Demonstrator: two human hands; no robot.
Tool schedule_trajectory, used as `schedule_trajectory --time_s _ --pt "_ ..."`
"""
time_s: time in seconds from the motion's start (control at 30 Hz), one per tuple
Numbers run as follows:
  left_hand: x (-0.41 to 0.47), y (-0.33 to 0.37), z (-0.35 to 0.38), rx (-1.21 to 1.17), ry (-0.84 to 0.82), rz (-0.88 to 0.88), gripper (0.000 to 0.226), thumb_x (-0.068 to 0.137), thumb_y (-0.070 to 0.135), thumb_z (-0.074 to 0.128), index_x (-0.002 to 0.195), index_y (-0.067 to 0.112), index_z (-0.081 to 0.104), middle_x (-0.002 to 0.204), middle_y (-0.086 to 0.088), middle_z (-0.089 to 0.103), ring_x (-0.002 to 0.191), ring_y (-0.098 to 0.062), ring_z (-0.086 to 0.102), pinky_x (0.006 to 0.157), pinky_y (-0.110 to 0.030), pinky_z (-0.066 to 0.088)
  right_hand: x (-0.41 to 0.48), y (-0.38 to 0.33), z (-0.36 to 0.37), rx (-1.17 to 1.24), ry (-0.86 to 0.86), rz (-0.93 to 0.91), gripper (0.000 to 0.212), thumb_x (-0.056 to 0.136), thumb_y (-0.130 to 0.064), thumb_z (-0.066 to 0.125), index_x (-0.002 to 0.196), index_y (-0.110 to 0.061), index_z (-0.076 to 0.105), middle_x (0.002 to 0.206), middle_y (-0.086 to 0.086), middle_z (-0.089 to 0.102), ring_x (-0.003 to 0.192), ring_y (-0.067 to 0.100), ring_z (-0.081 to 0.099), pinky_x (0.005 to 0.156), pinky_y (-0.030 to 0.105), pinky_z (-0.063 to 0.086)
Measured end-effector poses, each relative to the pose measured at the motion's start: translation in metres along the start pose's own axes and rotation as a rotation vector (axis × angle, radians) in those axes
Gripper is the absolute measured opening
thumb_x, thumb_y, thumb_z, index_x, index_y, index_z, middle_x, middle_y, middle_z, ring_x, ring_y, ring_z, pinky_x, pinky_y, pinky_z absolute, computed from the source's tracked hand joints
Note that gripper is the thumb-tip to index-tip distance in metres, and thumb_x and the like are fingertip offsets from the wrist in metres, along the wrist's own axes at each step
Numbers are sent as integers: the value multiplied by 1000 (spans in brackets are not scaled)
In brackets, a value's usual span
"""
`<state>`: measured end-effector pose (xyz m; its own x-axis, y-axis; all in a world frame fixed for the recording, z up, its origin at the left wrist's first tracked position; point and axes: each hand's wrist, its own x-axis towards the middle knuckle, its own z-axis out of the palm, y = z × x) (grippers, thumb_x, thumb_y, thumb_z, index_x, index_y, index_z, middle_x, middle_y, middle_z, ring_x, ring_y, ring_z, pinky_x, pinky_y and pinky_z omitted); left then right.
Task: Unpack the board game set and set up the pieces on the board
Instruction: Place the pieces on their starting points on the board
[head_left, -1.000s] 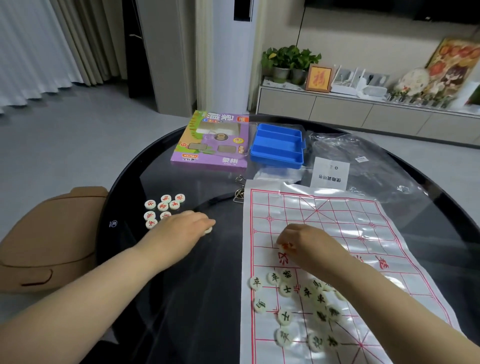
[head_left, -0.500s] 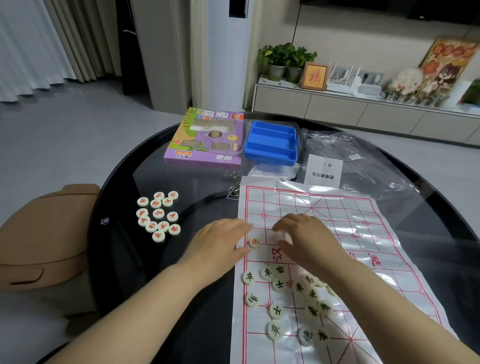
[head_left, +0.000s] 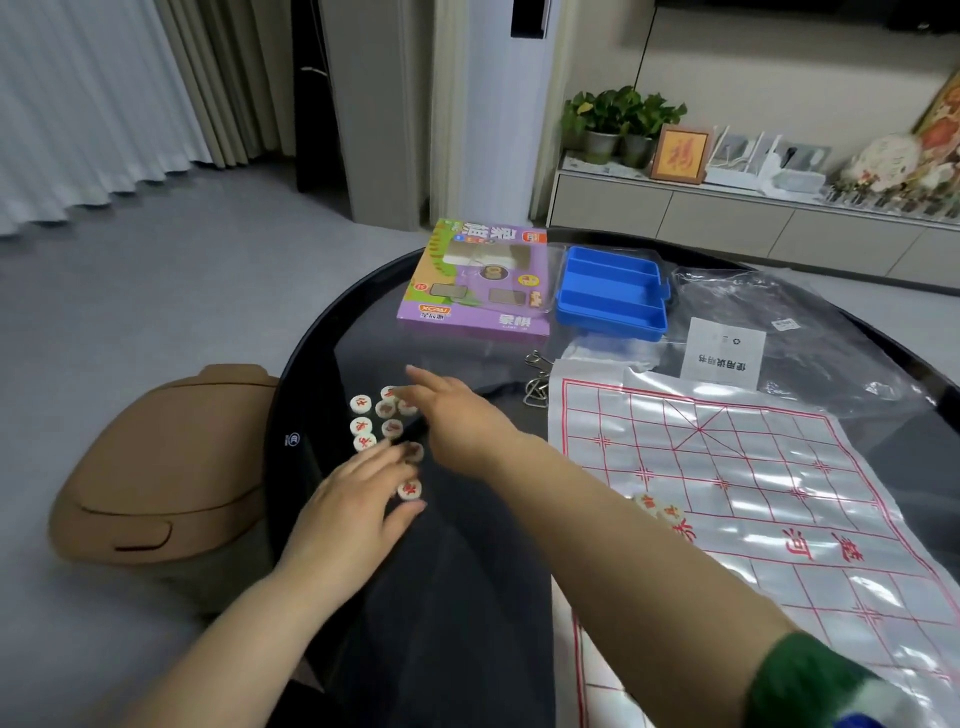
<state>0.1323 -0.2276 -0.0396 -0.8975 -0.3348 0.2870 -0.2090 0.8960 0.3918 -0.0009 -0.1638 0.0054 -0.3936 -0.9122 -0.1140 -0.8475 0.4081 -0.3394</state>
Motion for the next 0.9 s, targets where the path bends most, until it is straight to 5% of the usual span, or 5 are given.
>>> schedule_trajectory --time_s 0.2,0.37,0.67,0.8,0.9 --pt "-4 -2 1 -156 68 -51 27 83 18 64 108 9 65 133 2 49 128 -7 36 100 -14 19 25 -6 6 -105 -101 -19 61 88 -9 50 143 -19 25 155 -1 9 142 22 9 114 33 15" --pt "-6 0 0 -179 101 -101 29 75 12 72 103 8 68 124 0 58 117 -13 49 91 -22 34 11 5 15 -112 21 -7 46 94 -7 37 139 -14 34 152 1 23 139 20 22 106 28 25" --pt "-10 -3 -1 -159 146 -162 29 65 6 78 93 4 71 110 -8 65 105 -27 57 84 -27 37 -13 15 9 -70 120 73 29 92 -14 44 116 -8 58 121 10 56 113 27 48 88 35 41" --pt "-14 -11 -1 -98 172 -52 33 53 5 85 84 5 72 87 -6 69 89 -11 54 74 -29 43 -21 19 8 -93 92 81 31 91 -12 43 119 -9 57 120 11 58 115 27 47 92 37 43" --pt "-17 -14 -4 -82 143 -50 36 53 6 85 87 5 72 89 -6 70 92 -8 54 74 -29 43 -23 19 7 -106 82 76 33 91 -10 42 121 -9 55 122 10 57 115 27 47 93 37 41"
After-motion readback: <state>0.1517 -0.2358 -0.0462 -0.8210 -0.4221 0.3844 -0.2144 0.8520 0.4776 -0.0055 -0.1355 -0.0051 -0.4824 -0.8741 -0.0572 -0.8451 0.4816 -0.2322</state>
